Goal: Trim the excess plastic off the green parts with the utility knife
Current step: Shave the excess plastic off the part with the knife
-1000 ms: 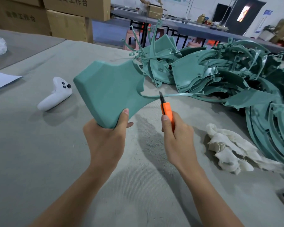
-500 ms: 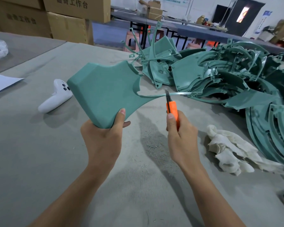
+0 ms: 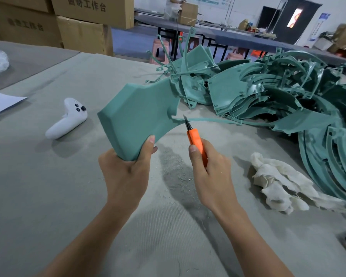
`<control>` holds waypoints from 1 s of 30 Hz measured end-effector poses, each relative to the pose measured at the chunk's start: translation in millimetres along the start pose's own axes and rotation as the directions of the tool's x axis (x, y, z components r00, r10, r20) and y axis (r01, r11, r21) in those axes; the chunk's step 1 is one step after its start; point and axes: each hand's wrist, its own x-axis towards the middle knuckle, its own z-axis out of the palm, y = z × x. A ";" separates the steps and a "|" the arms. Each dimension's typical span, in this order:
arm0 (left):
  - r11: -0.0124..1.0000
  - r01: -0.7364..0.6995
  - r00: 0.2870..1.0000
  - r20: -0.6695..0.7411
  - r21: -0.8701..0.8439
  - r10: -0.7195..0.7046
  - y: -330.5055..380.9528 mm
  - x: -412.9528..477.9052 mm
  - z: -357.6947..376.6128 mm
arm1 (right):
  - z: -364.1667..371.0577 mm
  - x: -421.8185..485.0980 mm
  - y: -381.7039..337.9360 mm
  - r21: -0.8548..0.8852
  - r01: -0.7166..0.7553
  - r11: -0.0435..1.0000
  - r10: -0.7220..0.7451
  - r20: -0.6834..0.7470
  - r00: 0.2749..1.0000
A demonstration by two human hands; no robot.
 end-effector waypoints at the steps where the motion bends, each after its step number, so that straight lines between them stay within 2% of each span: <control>1: 1.000 0.000 1.000 -0.004 0.004 0.000 -0.5 0.2 -0.2 | -0.4 0.0 -1.7 0.017 0.009 1.000 -0.009 -0.001 1.000; 7: 1.000 -0.007 1.000 -0.003 0.003 0.007 0.5 -1.5 0.2 | -9.0 5.7 5.6 0.047 -0.057 0.997 0.061 -0.089 0.994; 14: 0.999 -0.038 0.999 0.012 0.017 0.037 -0.5 -0.6 -2.6 | -3.0 2.6 -0.2 0.077 -0.038 0.996 0.039 -0.023 0.999; 26: 0.999 -0.038 0.999 0.024 0.006 0.038 3.7 -2.5 -0.8 | -5.8 5.7 4.8 0.030 -0.031 0.999 0.033 -0.048 0.998; 30: 0.999 -0.030 1.000 -0.004 -0.012 0.030 2.0 -0.9 -2.7 | -13.1 11.9 14.2 0.036 -0.129 0.991 0.132 -0.097 0.987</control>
